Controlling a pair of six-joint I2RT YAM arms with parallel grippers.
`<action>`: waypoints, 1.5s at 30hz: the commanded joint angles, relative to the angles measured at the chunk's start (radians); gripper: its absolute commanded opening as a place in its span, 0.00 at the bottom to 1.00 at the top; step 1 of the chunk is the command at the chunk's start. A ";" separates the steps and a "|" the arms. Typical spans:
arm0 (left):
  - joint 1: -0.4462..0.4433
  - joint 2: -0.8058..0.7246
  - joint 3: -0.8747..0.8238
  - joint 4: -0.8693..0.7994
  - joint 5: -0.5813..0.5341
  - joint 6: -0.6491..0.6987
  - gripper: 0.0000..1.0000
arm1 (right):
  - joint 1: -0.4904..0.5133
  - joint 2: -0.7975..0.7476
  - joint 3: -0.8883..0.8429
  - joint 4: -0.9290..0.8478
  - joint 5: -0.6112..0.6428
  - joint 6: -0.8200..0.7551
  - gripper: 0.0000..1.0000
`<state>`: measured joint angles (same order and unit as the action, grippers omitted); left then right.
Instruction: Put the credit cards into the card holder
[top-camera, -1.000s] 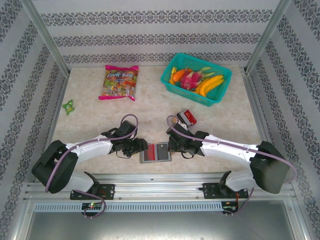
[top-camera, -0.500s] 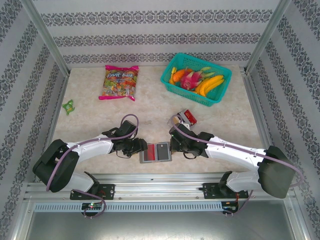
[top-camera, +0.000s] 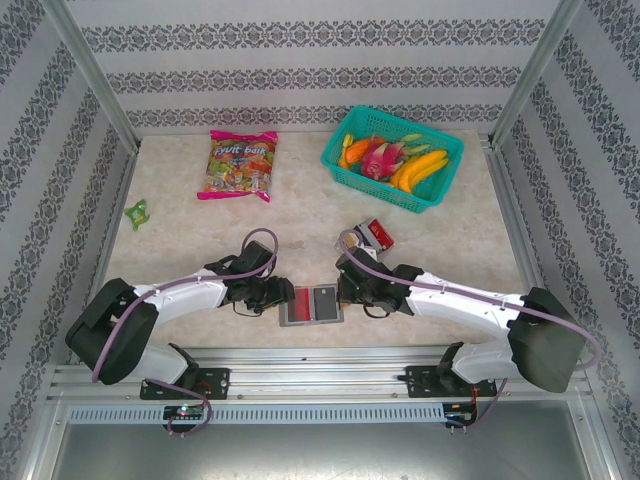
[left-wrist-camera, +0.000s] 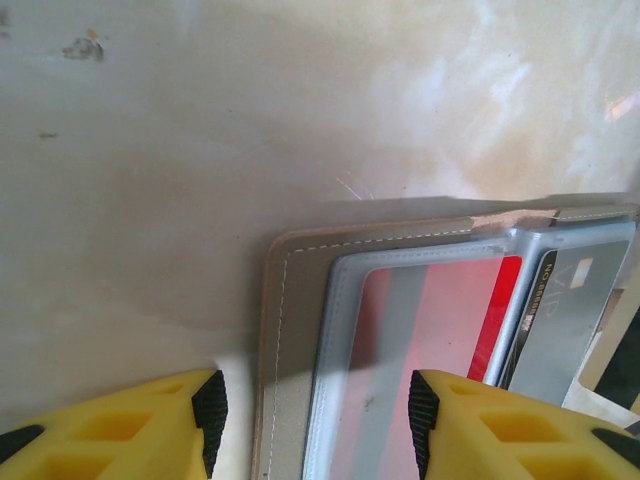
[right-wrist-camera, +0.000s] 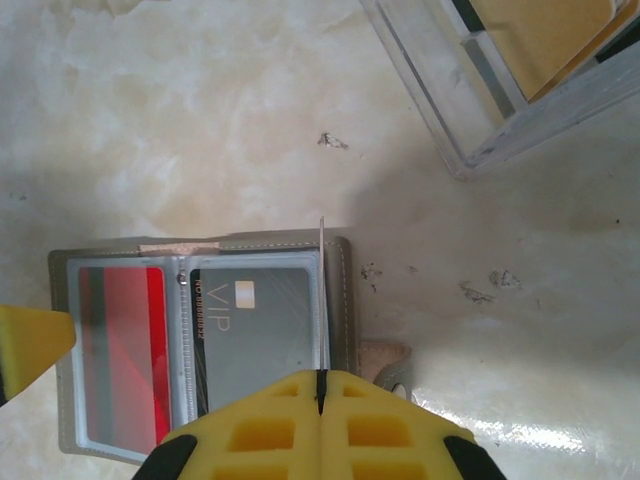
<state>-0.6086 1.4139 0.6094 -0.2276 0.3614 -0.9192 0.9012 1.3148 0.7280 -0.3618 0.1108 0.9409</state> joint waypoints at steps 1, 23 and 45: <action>-0.026 0.037 0.008 0.037 0.014 0.014 0.54 | 0.009 0.015 -0.010 -0.005 0.004 0.012 0.00; -0.031 0.049 0.004 0.047 0.016 0.013 0.53 | 0.016 -0.004 -0.065 0.112 -0.036 0.038 0.00; -0.039 -0.018 -0.001 0.018 -0.064 -0.016 0.49 | -0.035 -0.026 -0.073 0.342 -0.257 0.076 0.00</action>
<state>-0.6209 1.4120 0.6136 -0.2413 0.3290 -0.9211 0.8722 1.2785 0.6430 -0.0643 -0.0963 1.0084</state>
